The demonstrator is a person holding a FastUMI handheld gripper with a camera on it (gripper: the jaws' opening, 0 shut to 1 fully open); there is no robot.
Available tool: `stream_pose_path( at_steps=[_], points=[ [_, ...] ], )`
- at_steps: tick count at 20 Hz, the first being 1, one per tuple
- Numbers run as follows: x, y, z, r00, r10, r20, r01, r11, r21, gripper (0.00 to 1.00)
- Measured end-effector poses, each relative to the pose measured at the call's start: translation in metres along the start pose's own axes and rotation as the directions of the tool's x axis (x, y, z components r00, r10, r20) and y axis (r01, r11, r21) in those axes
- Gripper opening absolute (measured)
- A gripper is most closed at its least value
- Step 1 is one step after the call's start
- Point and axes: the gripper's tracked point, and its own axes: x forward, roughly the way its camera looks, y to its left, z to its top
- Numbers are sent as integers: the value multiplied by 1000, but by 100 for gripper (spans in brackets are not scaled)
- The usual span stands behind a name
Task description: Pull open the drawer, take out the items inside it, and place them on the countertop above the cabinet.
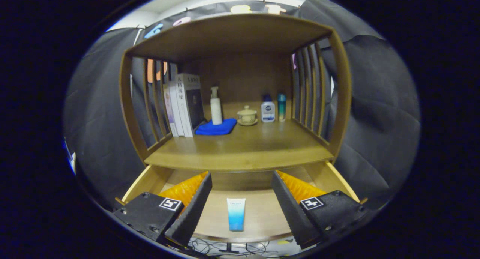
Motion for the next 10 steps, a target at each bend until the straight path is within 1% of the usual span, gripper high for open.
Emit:
stream_pose_path(
  at_steps=[2,3,5,6,7,9,10],
  points=[
    [21,4,-10,993,0,-114,-1,1000,-8,100],
    [29,6,-19,984,2,-176,-1,1000,3,100],
    [39,15,-36,960,37,-279,-31,999,28,100],
    [47,12,-47,946,27,-322,-20,999,26,100],
    [50,15,-57,928,15,-372,-8,1000,20,100],
    [54,21,-77,888,35,-459,-27,999,24,100],
    [58,18,-88,865,27,-501,-25,1000,12,100]
  ],
)
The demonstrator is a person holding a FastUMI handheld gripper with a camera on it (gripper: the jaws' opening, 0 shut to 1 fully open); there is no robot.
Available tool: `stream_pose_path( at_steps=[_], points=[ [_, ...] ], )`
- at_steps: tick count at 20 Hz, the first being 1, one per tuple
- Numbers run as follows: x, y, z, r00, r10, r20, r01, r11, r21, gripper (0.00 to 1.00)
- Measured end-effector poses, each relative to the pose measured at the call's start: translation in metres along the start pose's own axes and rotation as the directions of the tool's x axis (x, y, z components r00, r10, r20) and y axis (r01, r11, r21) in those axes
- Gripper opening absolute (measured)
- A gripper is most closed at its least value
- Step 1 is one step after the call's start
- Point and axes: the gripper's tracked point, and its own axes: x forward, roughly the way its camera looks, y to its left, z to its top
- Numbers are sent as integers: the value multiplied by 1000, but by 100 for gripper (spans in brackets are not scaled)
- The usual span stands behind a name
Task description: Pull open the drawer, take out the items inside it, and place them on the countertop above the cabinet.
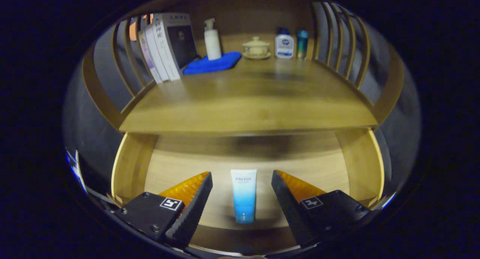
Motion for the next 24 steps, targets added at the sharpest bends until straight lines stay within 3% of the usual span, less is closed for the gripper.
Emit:
stream_pose_path(
  at_steps=[4,8,11,12,15,24],
  points=[
    [17,1,-31,986,-8,-167,7,1000,-6,98],
    [27,-3,-49,969,-34,-246,36,999,7,97],
    [32,-2,-60,956,-40,-291,44,999,8,76],
    [37,-7,-61,955,-69,-287,69,998,-9,73],
    [34,-8,-60,959,-73,-272,72,997,-15,48],
    [-8,3,-33,988,-5,-153,3,1000,-13,43]
  ],
)
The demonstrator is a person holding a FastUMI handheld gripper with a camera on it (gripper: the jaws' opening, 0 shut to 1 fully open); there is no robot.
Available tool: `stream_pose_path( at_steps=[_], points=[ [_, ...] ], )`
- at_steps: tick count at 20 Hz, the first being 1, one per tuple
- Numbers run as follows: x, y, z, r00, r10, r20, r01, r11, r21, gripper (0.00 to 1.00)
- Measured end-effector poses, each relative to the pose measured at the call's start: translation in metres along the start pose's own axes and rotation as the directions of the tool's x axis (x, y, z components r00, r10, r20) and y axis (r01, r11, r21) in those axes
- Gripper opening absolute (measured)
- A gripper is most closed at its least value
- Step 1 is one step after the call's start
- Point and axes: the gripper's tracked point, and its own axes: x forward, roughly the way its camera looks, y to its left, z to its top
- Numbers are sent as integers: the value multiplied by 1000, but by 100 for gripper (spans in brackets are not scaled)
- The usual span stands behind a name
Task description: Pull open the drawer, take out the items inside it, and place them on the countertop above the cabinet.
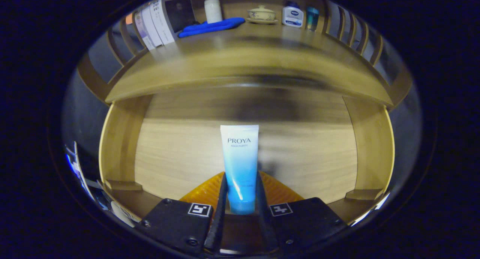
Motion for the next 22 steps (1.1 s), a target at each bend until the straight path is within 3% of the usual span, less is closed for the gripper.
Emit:
stream_pose_path(
  at_steps=[10,18,22],
  points=[
    [-73,8,56,990,12,138,-9,1000,-24,43],
    [-60,18,137,991,5,137,-15,997,72,43],
    [-47,7,168,992,-43,121,32,995,89,43]
  ],
)
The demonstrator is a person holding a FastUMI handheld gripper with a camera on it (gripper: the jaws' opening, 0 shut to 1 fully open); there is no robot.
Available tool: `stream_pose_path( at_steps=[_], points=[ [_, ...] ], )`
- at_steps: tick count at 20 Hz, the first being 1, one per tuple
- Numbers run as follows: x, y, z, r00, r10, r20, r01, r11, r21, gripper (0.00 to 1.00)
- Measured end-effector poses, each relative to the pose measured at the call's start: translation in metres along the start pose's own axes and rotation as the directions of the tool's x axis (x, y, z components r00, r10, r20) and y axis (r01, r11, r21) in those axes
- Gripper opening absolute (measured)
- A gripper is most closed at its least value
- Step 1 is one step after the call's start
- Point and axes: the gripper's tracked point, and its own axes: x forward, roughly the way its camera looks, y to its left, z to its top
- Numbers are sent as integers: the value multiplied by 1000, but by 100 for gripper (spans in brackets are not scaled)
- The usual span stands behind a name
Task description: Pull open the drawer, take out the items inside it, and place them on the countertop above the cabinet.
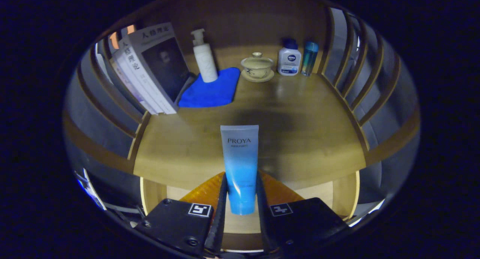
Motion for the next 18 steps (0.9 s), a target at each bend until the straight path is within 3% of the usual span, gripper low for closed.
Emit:
stream_pose_path(
  at_steps=[6,11,18],
  points=[
    [23,-10,6,1000,-30,-8,30,1000,-2,43],
    [15,-15,13,997,-61,50,61,998,5,58],
    [-25,2,2,984,7,177,0,999,-37,62]
  ],
)
